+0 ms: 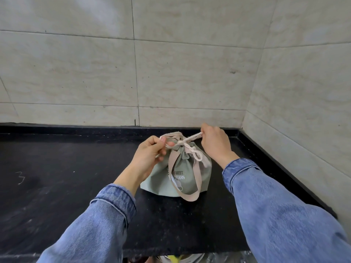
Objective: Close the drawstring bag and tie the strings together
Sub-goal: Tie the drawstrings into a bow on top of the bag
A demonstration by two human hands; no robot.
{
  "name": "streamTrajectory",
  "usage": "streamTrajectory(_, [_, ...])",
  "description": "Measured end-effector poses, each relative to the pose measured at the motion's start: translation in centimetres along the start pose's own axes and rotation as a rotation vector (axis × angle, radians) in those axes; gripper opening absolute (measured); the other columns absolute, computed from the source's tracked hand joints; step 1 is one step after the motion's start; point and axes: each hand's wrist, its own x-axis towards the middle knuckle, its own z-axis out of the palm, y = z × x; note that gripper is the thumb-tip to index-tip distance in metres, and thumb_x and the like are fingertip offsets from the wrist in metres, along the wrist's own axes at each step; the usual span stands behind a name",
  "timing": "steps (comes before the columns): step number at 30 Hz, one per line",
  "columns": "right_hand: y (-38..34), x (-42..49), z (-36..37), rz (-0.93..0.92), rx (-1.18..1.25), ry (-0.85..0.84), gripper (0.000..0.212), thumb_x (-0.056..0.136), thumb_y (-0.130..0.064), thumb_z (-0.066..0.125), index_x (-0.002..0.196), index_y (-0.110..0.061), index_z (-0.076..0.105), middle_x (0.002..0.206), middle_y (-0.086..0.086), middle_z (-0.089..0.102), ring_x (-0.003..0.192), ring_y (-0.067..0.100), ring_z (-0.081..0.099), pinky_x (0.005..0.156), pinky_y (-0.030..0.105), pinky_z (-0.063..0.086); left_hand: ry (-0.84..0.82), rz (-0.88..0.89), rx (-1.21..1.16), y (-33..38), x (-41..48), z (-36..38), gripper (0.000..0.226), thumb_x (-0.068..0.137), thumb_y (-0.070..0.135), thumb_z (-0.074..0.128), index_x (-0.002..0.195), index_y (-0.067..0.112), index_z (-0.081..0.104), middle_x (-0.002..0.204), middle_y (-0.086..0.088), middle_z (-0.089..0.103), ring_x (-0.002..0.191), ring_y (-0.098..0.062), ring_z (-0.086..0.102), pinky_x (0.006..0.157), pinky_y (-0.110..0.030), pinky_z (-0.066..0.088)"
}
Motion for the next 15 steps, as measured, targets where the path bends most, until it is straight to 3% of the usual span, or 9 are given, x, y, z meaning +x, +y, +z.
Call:
streamTrajectory(3, [0.4, -0.1, 0.0, -0.029, -0.075, -0.009, 0.012, 0.082, 0.002, 0.050, 0.091, -0.005, 0.055, 0.076, 0.019, 0.065, 0.060, 0.032, 0.046, 0.051, 0.032, 0.028, -0.017, -0.072, 0.088, 0.3, 0.2, -0.1, 0.033, 0.095, 0.017, 0.055, 0.062, 0.019, 0.050, 0.076, -0.001, 0.073, 0.047, -0.008, 0.036, 0.045, -0.018, 0.035])
streamTrajectory(6, [0.5, 0.1, 0.3, -0.017, -0.065, -0.031, 0.012, 0.080, 0.001, 0.052, 0.090, -0.005, 0.055, 0.079, 0.019, 0.064, 0.069, 0.037, 0.057, 0.053, 0.034, 0.031, -0.096, -0.165, 0.163, 0.8, 0.3, -0.1, 0.042, 0.094, 0.018, 0.056, 0.053, 0.023, 0.062, 0.073, 0.002, 0.070, 0.045, -0.006, 0.033, 0.046, -0.018, 0.034])
streamTrajectory(9, [0.4, 0.7, 0.5, 0.118, 0.274, -0.111, 0.008, 0.085, -0.007, 0.055, 0.084, -0.005, 0.063, 0.079, 0.016, 0.067, 0.073, 0.034, 0.060, 0.060, 0.035, 0.045, -0.082, -0.143, 0.294, 1.5, 0.4, -0.5, 0.035, 0.091, 0.022, 0.060, 0.057, 0.021, 0.065, 0.061, 0.008, 0.067, 0.050, -0.009, 0.043, 0.052, -0.018, 0.043])
streamTrajectory(12, [0.0, 1.5, -0.7, 0.224, 0.634, -0.162, 0.015, 0.088, -0.010, 0.057, 0.079, -0.002, 0.065, 0.073, 0.017, 0.071, 0.066, 0.028, 0.068, 0.068, 0.039, 0.055, 0.013, -0.050, 0.224, 2.3, 0.7, -1.0, 0.024, 0.090, 0.021, 0.061, 0.067, 0.016, 0.063, 0.071, 0.003, 0.072, 0.072, -0.013, 0.065, 0.070, -0.024, 0.054])
streamTrajectory(15, [-0.8, 2.3, -2.9, 0.246, 0.779, -0.151, 0.013, 0.083, -0.007, 0.064, 0.071, -0.012, 0.062, 0.065, 0.008, 0.067, 0.053, 0.016, 0.064, 0.053, 0.023, 0.055, 0.025, -0.018, 0.092, 2.8, 1.1, 0.2, 0.020, 0.091, 0.017, 0.061, 0.073, 0.009, 0.066, 0.068, -0.005, 0.070, 0.077, -0.020, 0.069, 0.076, -0.030, 0.059])
